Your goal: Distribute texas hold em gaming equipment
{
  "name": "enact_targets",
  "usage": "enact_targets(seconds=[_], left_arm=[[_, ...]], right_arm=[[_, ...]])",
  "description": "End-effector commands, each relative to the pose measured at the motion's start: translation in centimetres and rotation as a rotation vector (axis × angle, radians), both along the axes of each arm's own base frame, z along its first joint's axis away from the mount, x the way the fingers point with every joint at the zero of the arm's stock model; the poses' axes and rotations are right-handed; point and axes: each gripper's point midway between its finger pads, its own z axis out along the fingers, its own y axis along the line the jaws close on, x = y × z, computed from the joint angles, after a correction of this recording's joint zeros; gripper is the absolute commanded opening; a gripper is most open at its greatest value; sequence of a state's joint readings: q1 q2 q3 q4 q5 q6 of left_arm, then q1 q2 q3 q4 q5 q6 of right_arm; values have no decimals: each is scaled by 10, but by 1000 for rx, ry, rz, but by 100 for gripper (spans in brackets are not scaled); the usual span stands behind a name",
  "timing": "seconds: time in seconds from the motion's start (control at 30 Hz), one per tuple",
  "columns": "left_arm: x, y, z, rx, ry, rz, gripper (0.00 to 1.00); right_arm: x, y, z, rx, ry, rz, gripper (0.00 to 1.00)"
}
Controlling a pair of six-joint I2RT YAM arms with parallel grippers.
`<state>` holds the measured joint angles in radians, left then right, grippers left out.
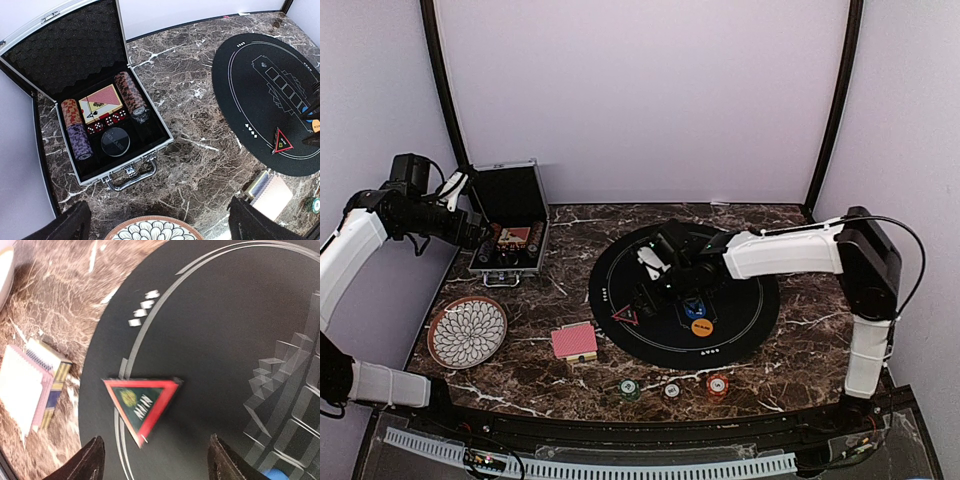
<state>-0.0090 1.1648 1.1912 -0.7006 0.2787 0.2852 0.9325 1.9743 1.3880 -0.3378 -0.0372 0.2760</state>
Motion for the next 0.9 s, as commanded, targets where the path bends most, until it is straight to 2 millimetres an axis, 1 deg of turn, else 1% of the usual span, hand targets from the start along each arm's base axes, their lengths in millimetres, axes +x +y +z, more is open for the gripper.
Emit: enact_targets(seconds=[0.0,0.07,0.13,0.2,0.27,0.4,0.5,0.87], left_arm=[[-4,-3,10,-8,-12,-26,99],[-4,-3,10,-11,-10,-29,99],[-4,-4,10,-13,-8,-31,99],[-4,-4,9,-14,-5,-32,99],[-4,-5,9,-17,-5,-36,99],[-5,-7,11,-24,-8,-47,99],[-5,-7,11,-25,-6,-47,99],[-4,-7,13,-27,-11,-47,99]], right_arm=[[16,-50,25,-43,-73,-174,72],[17,-75,20,-96,-66,-249,70],[15,-95,12,-149,-57,-297,69],[12,-109,7,-172,-50,-332,68],[7,-118,0,-182,-29,-358,67],[-1,-124,-15,-190,10,-373,66],[-4,-123,-23,-188,29,-374,65],[4,-125,-45,-219,51,-379,53]])
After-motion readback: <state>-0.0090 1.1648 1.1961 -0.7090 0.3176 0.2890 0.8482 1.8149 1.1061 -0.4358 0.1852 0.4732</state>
